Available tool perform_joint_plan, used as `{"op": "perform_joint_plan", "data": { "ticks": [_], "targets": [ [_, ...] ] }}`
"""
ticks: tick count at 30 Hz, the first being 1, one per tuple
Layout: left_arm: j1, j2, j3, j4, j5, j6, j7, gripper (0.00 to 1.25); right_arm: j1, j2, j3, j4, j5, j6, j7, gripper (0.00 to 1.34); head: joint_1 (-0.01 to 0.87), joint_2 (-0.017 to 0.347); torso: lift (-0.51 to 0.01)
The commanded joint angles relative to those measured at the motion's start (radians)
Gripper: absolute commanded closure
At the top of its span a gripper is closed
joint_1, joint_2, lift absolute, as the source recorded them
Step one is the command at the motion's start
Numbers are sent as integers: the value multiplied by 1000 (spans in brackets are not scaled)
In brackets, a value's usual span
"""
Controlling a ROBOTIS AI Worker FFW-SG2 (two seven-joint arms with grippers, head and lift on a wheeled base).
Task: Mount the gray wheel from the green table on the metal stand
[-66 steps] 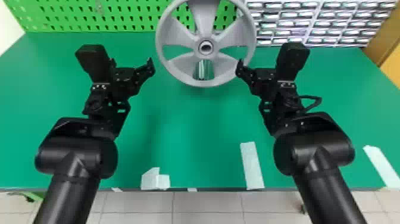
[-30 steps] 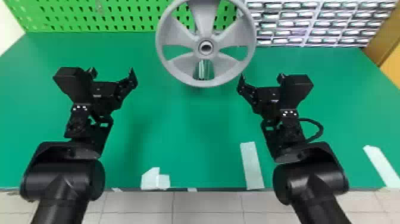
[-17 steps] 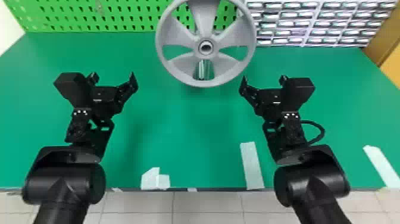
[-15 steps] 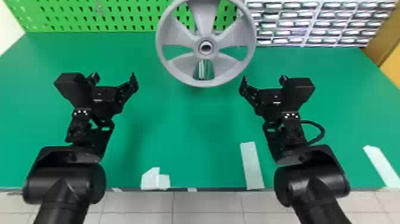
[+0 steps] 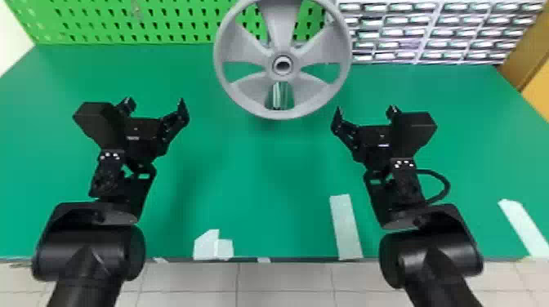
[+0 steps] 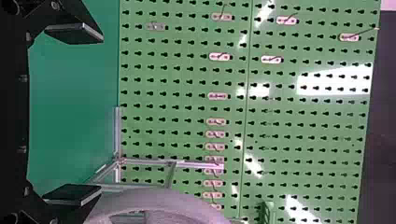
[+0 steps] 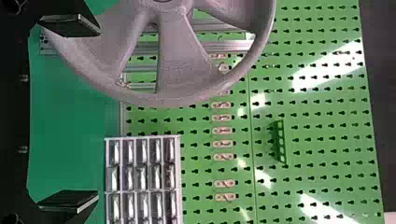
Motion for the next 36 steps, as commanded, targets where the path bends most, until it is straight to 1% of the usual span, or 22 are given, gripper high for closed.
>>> {"op": "perform_joint_plan", "data": {
  "ticks": [1, 10, 17, 23, 32, 36],
  "targets": [
    [1, 0, 2, 2, -8, -1, -2, 147, 2, 0, -7, 0, 3, -9, 1, 78, 868, 52, -93],
    [-1, 0, 7, 2, -14, -1, -15, 147, 10, 0, -17, 0, 10, -18, 2, 78, 868, 52, -93],
    [5, 0, 7, 5, -51, -1, -16, 147, 12, -6, -20, 2, 32, -18, 4, 79, 868, 52, -93],
    [8, 0, 14, 12, -54, -1, -16, 147, 18, -6, -28, 5, 47, -16, 4, 79, 868, 52, -93],
    [11, 0, 22, 14, -54, -1, -16, 150, 18, 0, -34, 6, 46, -16, 4, 84, 868, 52, -93],
    [8, 0, 19, 14, -54, -1, -16, 150, 18, -1, -34, 6, 44, -16, 4, 84, 868, 52, -93]
  ]
}}
